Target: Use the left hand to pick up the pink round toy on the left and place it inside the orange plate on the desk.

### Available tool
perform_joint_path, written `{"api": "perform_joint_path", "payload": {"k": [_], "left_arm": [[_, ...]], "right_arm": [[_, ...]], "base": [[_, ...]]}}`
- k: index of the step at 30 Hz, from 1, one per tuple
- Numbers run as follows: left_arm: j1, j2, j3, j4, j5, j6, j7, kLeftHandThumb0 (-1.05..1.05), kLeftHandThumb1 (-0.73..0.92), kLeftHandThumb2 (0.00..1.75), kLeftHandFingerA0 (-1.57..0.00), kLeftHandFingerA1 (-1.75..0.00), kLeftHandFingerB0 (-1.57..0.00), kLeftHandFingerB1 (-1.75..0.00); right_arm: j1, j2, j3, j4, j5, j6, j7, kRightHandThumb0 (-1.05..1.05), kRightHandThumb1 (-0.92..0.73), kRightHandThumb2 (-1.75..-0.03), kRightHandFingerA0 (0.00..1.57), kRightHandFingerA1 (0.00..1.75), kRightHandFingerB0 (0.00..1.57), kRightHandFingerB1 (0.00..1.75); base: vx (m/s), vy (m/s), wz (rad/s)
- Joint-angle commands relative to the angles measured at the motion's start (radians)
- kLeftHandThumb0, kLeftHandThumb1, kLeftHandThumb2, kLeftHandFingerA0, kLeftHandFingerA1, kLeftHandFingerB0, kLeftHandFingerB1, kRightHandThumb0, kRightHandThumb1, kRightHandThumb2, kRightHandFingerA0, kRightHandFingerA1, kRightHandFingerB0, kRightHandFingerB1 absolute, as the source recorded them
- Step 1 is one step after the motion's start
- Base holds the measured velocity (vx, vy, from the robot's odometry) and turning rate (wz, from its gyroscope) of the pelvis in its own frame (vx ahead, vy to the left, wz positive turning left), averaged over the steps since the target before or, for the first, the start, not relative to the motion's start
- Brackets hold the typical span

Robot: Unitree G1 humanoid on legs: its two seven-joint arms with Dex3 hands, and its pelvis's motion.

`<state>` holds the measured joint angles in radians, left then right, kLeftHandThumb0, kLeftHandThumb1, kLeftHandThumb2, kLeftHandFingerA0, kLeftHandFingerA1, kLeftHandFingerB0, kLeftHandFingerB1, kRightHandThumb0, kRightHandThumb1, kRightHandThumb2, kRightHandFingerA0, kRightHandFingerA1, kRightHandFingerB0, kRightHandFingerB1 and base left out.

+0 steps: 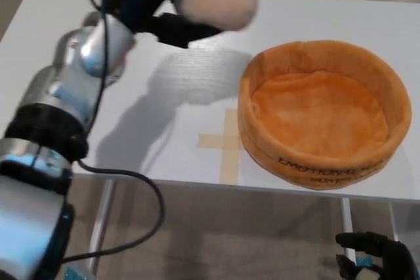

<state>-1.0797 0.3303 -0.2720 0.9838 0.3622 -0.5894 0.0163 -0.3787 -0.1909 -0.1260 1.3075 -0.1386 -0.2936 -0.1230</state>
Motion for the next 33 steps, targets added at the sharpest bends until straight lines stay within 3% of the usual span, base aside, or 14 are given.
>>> {"api": "perform_joint_path", "payload": {"k": [1, 13, 14, 18, 19, 20, 22, 33], "left_arm": [[-0.030, -0.133, -0.093, -0.031, 0.098, 0.060, 0.020, -0.15, 0.76, 0.68, -0.83, -1.47, -0.90, -0.66], [-0.063, -0.284, -0.179, 0.086, 0.166, 0.082, 0.125, -0.10, 0.70, 0.73, -0.91, -1.45, -0.94, -0.80], [-0.064, -0.290, -0.191, 0.094, 0.180, 0.086, 0.135, -0.13, 0.75, 0.63, -0.89, -1.43, -0.93, -0.66], [-0.066, -0.302, -0.220, 0.113, 0.213, 0.088, 0.172, -0.09, 0.70, 0.61, -0.90, -1.41, -0.91, -0.59], [-0.061, -0.310, -0.211, 0.121, 0.196, 0.081, 0.160, -0.25, 0.58, 0.58, -0.83, -0.77, -0.52, -0.40], [-0.068, -0.314, -0.219, 0.123, 0.190, 0.145, 0.073, -0.70, 0.42, 0.80, 0.00, -0.14, 0.00, -0.07], [-0.086, -0.317, -0.233, 0.124, 0.186, 0.250, -0.075, -0.74, 0.42, 0.82, 0.00, -0.06, 0.00, 0.00], [-0.116, -0.294, -0.250, 0.122, 0.199, 0.325, -0.165, -0.82, 0.43, 0.88, 0.00, -0.02, 0.00, 0.00]], "right_arm": [[0.005, 0.006, -0.004, 0.009, 0.014, 0.004, 0.010, -0.27, -0.57, -0.56, 0.79, 0.71, 0.76, 0.54], [0.001, 0.008, 0.005, 0.009, 0.004, 0.009, 0.004, -0.26, -0.58, -0.57, 0.80, 0.70, 0.75, 0.53], [0.000, 0.008, 0.005, 0.009, 0.004, 0.011, 0.005, -0.27, -0.58, -0.57, 0.79, 0.68, 0.75, 0.53], [0.002, 0.008, 0.007, 0.009, 0.005, 0.010, 0.009, -0.26, -0.59, -0.57, 0.78, 0.69, 0.74, 0.53], [0.001, 0.008, 0.006, 0.009, 0.006, 0.011, 0.010, -0.27, -0.59, -0.57, 0.79, 0.69, 0.74, 0.52], [0.000, 0.008, 0.005, 0.009, 0.008, 0.012, 0.010, -0.27, -0.58, -0.57, 0.80, 0.68, 0.76, 0.53], [-0.002, 0.009, 0.003, 0.009, 0.010, 0.013, 0.009, -0.26, -0.58, -0.57, 0.80, 0.70, 0.76, 0.53], [-0.001, 0.010, 0.012, 0.009, 0.001, 0.008, 0.008, -0.26, -0.59, -0.57, 0.78, 0.67, 0.75, 0.53]], "base": [[0.00, 0.000, 0.00], [0.00, 0.000, 0.00], [0.00, 0.000, 0.00], [0.00, 0.000, 0.00], [0.00, 0.000, 0.00], [0.00, 0.000, 0.00], [0.00, 0.000, 0.00], [0.00, 0.000, 0.00]]}}
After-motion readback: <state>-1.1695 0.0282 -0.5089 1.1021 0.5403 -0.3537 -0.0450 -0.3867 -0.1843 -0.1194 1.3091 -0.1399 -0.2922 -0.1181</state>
